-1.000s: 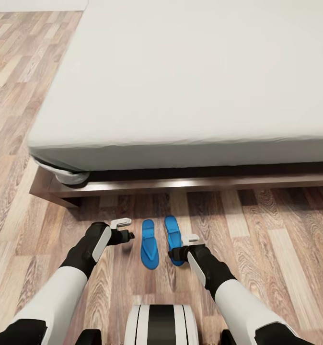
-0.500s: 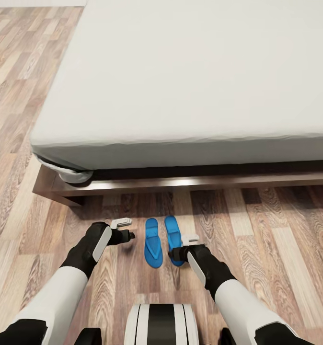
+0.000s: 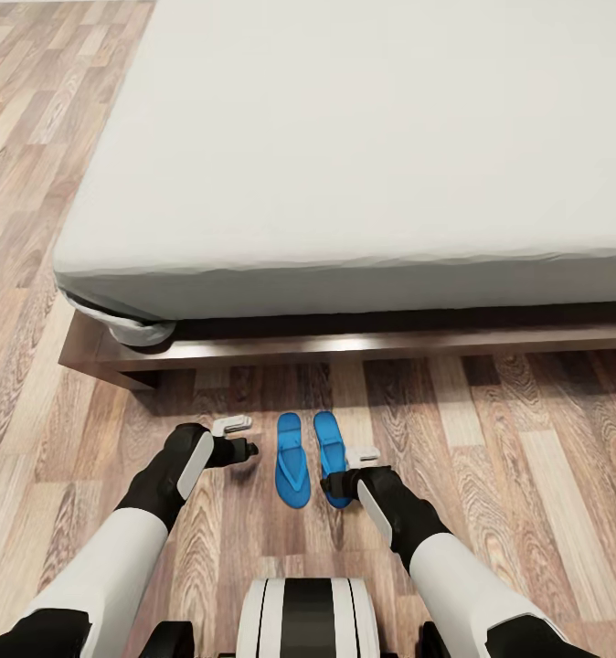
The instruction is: In the bedroom, move the book from the bed onto either nightstand, and place the two sandals side by side next to the bed.
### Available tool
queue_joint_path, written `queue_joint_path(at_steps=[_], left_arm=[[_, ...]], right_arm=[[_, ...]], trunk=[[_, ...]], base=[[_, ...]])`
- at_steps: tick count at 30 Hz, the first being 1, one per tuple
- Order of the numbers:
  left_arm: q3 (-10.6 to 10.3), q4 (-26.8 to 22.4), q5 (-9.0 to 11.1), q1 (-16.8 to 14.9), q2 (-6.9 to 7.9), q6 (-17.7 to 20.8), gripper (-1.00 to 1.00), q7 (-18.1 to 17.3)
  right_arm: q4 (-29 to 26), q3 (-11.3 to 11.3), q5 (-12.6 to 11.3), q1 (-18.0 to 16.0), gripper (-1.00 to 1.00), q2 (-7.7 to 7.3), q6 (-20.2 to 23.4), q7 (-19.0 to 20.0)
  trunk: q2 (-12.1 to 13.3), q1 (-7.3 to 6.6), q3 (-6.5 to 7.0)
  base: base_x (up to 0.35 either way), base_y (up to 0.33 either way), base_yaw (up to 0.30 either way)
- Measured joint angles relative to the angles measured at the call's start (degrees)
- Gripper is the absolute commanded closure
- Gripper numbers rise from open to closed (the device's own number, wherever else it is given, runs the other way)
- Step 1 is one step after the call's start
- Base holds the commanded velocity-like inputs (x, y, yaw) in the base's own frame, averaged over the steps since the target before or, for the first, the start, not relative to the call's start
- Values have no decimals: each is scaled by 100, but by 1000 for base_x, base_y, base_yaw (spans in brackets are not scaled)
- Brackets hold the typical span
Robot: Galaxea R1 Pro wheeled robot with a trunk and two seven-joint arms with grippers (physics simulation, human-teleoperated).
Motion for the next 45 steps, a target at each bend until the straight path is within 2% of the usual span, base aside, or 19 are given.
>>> queue_joint_path(at_steps=[9, 12, 20, 23, 32, 33, 45], left_arm=[[0, 2, 5, 0, -18, 0, -100, -4], [0, 0, 4, 0, -11, 0, -100, -7], [0, -1, 5, 0, -13, 0, -100, -8], [0, 0, 5, 0, -14, 0, -100, -13], [0, 0, 6, 0, -10, 0, -100, -10], [0, 0, 6, 0, -9, 0, -100, -9], [0, 0, 5, 0, -9, 8, -100, -7]], right_arm=[[-7, 0, 0, 0, 100, 0, 0, -1], [-7, -1, 1, 0, 100, 0, 0, 0], [-7, 0, 0, 0, 100, 0, 0, 0], [-8, 0, -2, 0, 100, 0, 0, 3], [-16, 1, -7, -1, 100, 0, -1, 6], [-15, 1, -7, -1, -100, 0, -1, 6], [-13, 0, -1, 0, -100, 0, 0, 1]], trunk=[[0, 0, 0], [-4, 8, -66], [-4, 8, -66], [-8, 16, -132], [-11, 20, -177], [-11, 20, -177], [-11, 21, -177]], base=[[46, 9, 0], [0, 0, 0], [0, 0, 0], [0, 0, 0], [0, 0, 0], [0, 0, 0], [0, 0, 0]])
